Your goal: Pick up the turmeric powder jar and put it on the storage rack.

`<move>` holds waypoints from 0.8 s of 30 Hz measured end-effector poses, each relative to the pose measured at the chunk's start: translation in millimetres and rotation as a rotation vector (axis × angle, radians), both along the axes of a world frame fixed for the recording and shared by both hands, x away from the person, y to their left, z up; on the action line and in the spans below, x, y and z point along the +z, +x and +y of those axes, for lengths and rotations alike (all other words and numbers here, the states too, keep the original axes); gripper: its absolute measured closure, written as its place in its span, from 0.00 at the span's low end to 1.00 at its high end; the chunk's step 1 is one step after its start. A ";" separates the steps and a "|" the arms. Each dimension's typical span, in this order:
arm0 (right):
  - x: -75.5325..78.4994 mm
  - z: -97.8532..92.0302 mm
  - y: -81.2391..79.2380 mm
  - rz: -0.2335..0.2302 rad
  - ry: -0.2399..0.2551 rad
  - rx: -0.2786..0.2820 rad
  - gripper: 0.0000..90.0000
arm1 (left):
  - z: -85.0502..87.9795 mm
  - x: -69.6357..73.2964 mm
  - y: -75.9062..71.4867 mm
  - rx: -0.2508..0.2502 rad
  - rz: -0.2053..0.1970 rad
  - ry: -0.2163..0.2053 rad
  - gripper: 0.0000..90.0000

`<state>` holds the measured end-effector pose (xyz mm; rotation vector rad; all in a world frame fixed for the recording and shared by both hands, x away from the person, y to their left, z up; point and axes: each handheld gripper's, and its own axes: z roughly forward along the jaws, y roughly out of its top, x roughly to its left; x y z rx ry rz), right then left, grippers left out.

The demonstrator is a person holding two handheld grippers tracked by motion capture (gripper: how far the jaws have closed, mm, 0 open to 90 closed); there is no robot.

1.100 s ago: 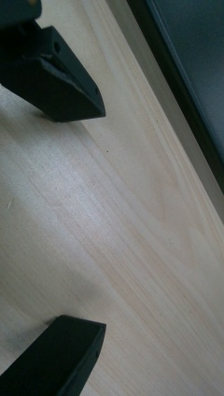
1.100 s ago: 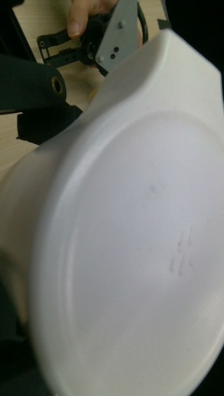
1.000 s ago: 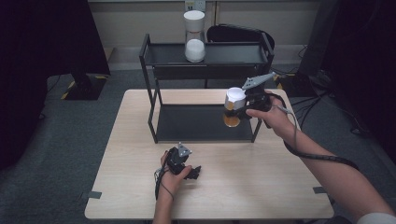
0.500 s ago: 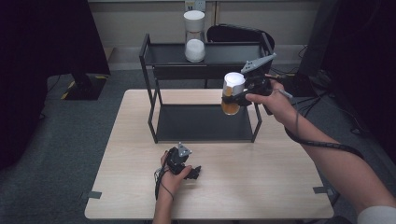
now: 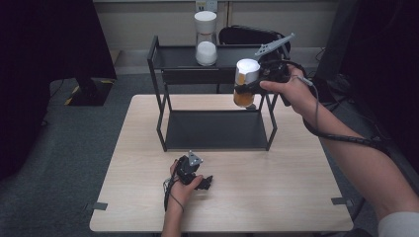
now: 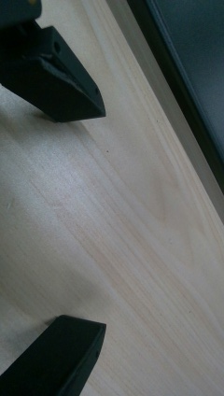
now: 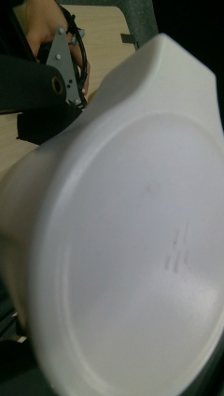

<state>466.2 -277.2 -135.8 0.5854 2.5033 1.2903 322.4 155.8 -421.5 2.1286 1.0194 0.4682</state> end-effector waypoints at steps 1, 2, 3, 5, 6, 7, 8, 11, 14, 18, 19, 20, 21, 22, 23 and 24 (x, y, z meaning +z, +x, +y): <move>2.7 0.0 0.4 0.001 0.003 -0.001 0.34 | 0.0 0.0 0.0 0.000 0.000 0.000 0.00; 8.2 0.1 1.2 -0.002 0.006 -0.002 0.34 | 0.0 0.0 0.0 0.000 0.000 0.000 0.00; 8.2 0.1 1.2 -0.002 0.006 -0.002 0.34 | 0.0 0.0 0.0 0.000 0.000 0.000 0.00; 14.0 0.6 2.2 -0.002 0.009 -0.003 0.34 | 0.0 0.0 0.0 0.000 0.000 0.000 0.00; 17.1 1.3 2.3 -0.003 0.008 -0.005 0.34 | 0.0 -0.1 0.0 0.000 -0.001 0.000 0.00; 20.6 2.3 2.4 -0.004 0.005 -0.006 0.34 | 0.0 -0.1 0.0 0.000 -0.001 0.000 0.00; 23.8 3.2 2.3 -0.009 0.004 -0.006 0.34 | 0.0 -0.1 0.0 0.000 0.000 0.000 0.00; 32.7 5.6 2.1 -0.016 0.006 -0.006 0.34 | 0.0 0.0 0.1 0.000 0.000 0.000 0.00; 41.5 7.9 2.9 -0.015 0.009 -0.006 0.34 | 0.0 0.0 0.1 0.000 0.000 0.000 0.00; 54.1 12.4 2.9 -0.023 -0.001 -0.015 0.34 | 0.1 0.2 0.2 -0.002 0.000 0.002 0.00; 57.4 13.5 3.1 -0.025 -0.005 -0.016 0.34 | 0.1 0.3 0.3 -0.002 0.000 0.003 0.00; 60.5 14.3 3.2 -0.026 -0.007 -0.020 0.34 | 0.1 0.1 0.2 -0.001 0.001 0.001 0.00; 63.4 15.1 3.5 -0.028 -0.008 -0.022 0.34 | 0.1 0.1 0.2 -0.001 0.001 0.000 0.00; 66.2 15.8 4.0 -0.029 -0.008 -0.024 0.34 | 0.1 0.2 0.2 -0.001 0.001 0.001 0.00; 68.8 16.5 4.4 -0.031 -0.007 -0.026 0.34 | 0.1 0.3 0.2 -0.002 0.000 0.003 0.00; 71.4 17.2 5.1 -0.033 -0.007 -0.028 0.34 | 0.1 0.3 0.2 -0.002 0.000 0.003 0.00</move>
